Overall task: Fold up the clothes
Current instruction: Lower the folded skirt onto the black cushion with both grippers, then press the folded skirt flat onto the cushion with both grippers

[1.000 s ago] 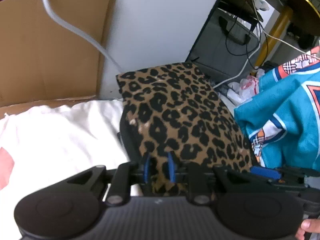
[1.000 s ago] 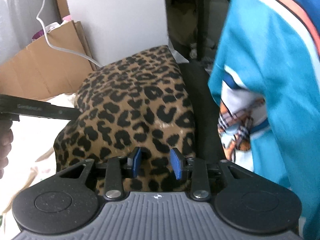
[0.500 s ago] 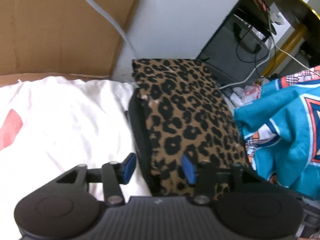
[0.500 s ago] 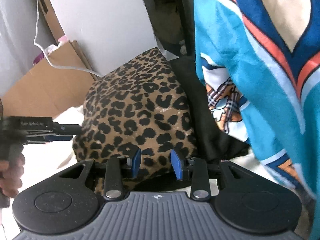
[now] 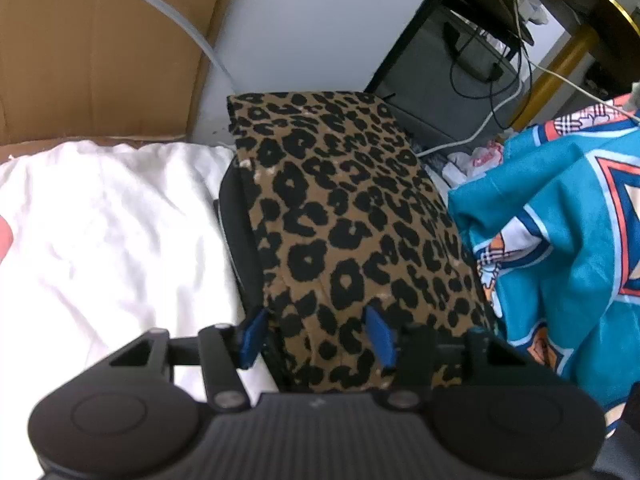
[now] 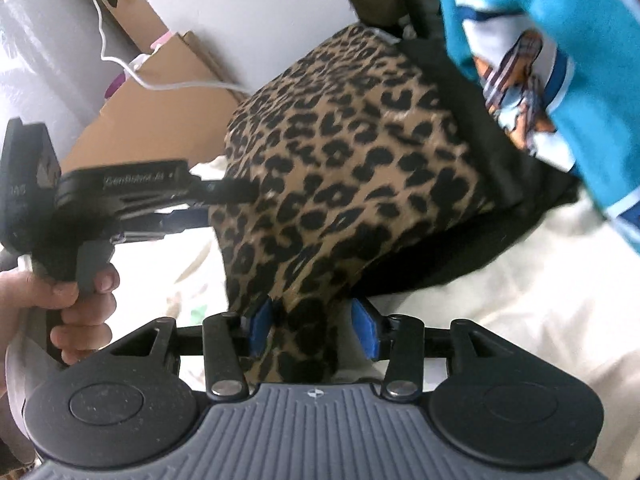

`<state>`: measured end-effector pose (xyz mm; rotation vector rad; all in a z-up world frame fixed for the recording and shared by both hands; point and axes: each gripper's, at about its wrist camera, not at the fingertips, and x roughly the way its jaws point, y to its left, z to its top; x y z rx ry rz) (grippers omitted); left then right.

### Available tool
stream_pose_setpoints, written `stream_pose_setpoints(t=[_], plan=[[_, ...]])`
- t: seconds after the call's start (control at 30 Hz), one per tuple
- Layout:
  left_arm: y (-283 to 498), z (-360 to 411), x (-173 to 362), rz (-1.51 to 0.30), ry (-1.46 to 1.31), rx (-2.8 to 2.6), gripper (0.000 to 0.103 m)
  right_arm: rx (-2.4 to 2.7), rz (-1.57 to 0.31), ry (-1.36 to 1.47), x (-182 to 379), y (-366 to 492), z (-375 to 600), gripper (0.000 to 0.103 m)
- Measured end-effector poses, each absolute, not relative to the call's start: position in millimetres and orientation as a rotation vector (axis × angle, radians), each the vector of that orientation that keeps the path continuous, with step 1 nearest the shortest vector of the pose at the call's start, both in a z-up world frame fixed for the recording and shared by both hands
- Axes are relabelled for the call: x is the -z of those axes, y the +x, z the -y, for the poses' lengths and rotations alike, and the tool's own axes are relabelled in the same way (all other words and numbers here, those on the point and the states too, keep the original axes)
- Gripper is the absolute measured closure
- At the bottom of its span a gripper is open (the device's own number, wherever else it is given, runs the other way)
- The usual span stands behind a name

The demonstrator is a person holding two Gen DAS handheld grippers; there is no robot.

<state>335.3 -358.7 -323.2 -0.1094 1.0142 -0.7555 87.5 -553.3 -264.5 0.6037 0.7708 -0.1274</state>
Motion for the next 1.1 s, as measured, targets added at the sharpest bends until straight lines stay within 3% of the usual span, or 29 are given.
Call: stream_pose_setpoints(t=[0.17,0.27,0.37,0.8,0.9,0.93,0.97,1.03,1.1], plan=[[335.9,357.0,314.0,-1.005,-0.104,0.76,0.051,0.092,-0.792,0.572,270.7,95.2,535.4,0.054],[338.3,354.2,303.2,-0.981,-0.11,0.76,0.051,0.097,-0.804,0.596,273.9,93.8,533.4,0.077],[341.8,351.5,292.8,-0.956,-0.119,0.761,0.051,0.095,-0.798,0.618,273.6,88.5,535.9,0.083],[351.5,353.5,262.6,-0.889,-0.105,0.795,0.052,0.055,-0.735,0.813,274.1,67.5,550.5,0.087],[350.2,353.7,271.1,-0.911,-0.099,0.795,0.052,0.054,-0.725,0.816,273.5,66.7,552.2,0.083],[349.7,353.3,274.7,-0.922,-0.098,0.793,0.053,0.058,-0.725,0.812,273.4,67.3,552.2,0.074],[348.8,352.7,278.3,-0.931,-0.096,0.792,0.053,0.066,-0.729,0.806,273.9,68.3,551.8,0.055],[346.3,351.2,284.7,-0.946,-0.087,0.793,0.053,0.083,-0.726,0.798,276.0,69.6,550.7,0.046],[344.0,349.9,287.2,-0.952,-0.08,0.798,0.053,0.097,-0.736,0.802,282.1,75.1,550.2,0.046]])
